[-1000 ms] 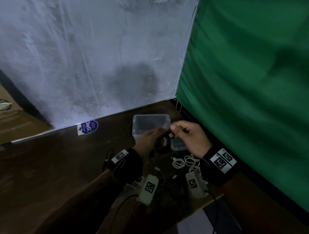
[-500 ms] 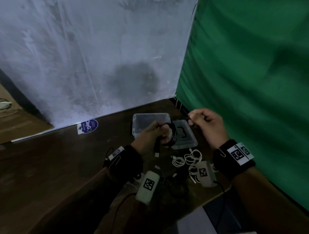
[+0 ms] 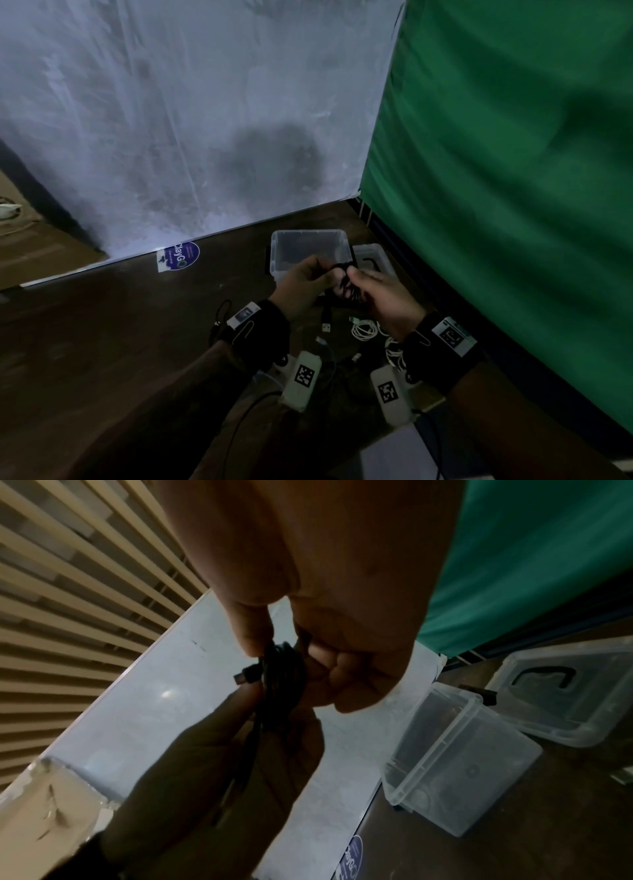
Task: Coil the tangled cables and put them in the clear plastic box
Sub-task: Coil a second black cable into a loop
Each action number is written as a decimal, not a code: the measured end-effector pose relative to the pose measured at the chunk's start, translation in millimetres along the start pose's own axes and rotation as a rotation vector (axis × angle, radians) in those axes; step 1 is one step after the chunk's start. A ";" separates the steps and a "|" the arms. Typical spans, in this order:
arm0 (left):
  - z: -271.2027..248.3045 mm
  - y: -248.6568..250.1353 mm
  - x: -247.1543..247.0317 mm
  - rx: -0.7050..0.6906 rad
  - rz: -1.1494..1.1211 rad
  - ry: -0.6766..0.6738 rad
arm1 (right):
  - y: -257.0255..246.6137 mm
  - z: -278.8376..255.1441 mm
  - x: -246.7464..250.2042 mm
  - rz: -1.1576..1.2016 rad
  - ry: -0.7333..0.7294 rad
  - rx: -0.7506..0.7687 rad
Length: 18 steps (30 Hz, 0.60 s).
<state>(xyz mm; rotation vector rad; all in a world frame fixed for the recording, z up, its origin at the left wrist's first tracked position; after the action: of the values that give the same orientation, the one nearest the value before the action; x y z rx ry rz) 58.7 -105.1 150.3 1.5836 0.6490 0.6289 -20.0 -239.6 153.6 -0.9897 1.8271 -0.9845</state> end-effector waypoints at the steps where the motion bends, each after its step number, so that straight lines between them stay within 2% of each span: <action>1: 0.8 -0.8 -0.1 -0.032 0.077 -0.005 | 1.3 0.9 -0.6 -0.001 -0.004 -0.018; 4: 3.6 5.7 1.7 -0.211 0.458 -0.034 | 6.5 0.2 -1.4 -0.010 -0.016 -0.120; 6: 4.5 8.1 0.7 -0.285 0.617 -0.073 | 10.2 0.4 -1.4 -0.003 -0.020 -0.165; 11: 3.9 10.0 -6.9 -0.358 0.832 -0.102 | 10.7 -0.4 0.6 0.026 -0.047 -0.189; 14: 3.8 14.0 -13.6 -0.408 0.924 -0.114 | 6.1 -3.8 3.2 -0.026 -0.088 -0.144; 18: 10.8 6.7 -13.7 -0.323 0.941 -0.036 | 3.3 0.9 14.7 -0.176 -0.023 -0.061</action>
<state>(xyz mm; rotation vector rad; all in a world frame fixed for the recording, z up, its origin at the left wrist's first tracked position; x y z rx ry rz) 57.3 -123.0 155.4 1.5304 -0.2760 1.3099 -25.3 -251.6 146.2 -1.2117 1.7831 -1.0224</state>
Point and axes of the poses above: each hand's wrist, its own z-axis towards the middle knuckle, its own x-axis out of the back of the hand, y = z × x, the point moved 4 cm from there along z, towards the middle knuckle, and after that the axes turned 13 degrees about z, right-handed, at the moved point
